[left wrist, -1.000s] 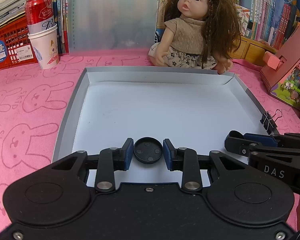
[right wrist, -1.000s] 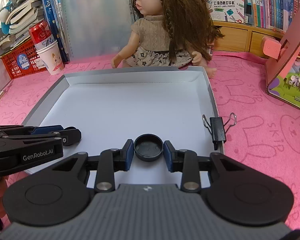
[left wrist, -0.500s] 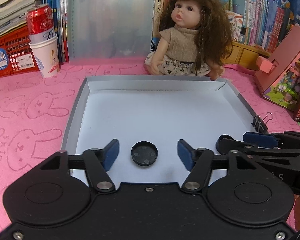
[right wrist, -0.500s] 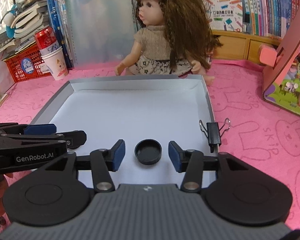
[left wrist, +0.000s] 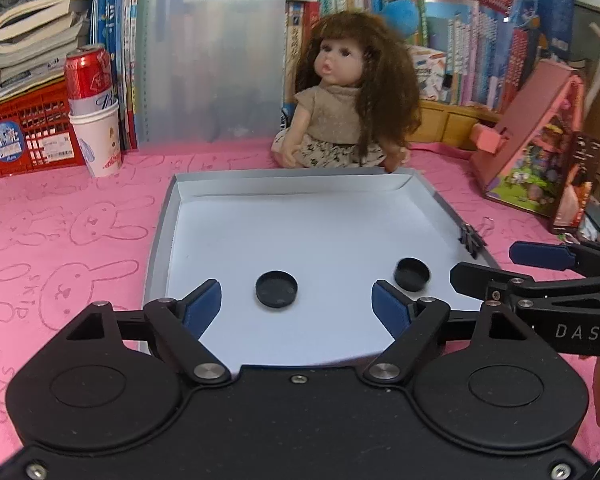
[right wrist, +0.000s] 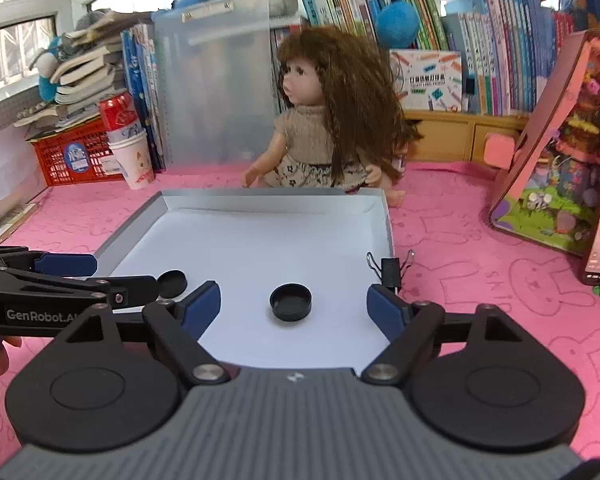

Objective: Organize rigid objects
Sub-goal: 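Move both grippers back from the tray toward the remaining objects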

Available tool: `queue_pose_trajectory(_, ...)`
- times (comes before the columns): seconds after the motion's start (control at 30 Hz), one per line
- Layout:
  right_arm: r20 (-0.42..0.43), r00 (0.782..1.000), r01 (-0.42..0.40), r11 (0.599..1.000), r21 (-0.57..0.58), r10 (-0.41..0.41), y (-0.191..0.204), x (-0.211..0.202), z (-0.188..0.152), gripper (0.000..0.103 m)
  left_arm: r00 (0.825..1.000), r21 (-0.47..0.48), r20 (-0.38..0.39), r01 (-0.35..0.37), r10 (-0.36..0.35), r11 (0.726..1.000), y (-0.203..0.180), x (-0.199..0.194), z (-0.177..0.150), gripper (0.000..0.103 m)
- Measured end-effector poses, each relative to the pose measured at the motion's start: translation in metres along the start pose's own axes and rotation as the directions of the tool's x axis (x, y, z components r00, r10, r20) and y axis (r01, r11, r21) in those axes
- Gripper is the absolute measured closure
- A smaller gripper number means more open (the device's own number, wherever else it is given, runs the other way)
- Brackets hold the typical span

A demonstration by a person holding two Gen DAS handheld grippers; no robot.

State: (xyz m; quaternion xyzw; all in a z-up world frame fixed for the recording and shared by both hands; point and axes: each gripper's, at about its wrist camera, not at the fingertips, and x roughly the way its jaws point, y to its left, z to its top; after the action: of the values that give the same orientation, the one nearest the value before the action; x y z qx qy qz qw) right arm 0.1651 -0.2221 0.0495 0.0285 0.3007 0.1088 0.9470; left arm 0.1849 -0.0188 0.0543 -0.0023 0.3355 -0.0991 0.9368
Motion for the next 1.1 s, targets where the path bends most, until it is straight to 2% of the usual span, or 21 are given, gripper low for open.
queue_pose_trajectory(0.27,0.048,0.999,0.021,0.996,-0.09,-0.017,0.007,-0.03,-0.021,0.01,0.998,0.02,0.059,0.031,-0.033,0.999,-0.003,-0.036,-0.023,0.019)
queue_pose_trajectory(0.63,0.085,0.996,0.049,0.988,-0.143,-0.037,0.01,-0.06,-0.056,0.005,0.995,0.034,0.093,0.02,-0.023,0.999,-0.001,-0.067,-0.058,0.018)
queue_pose_trajectory(1.1,0.108,0.992,0.069,0.992,-0.105,-0.058,0.007,-0.079,-0.088,0.001,0.994,0.01,0.113,0.003,-0.004,1.0,0.014,-0.089,-0.095,0.016)
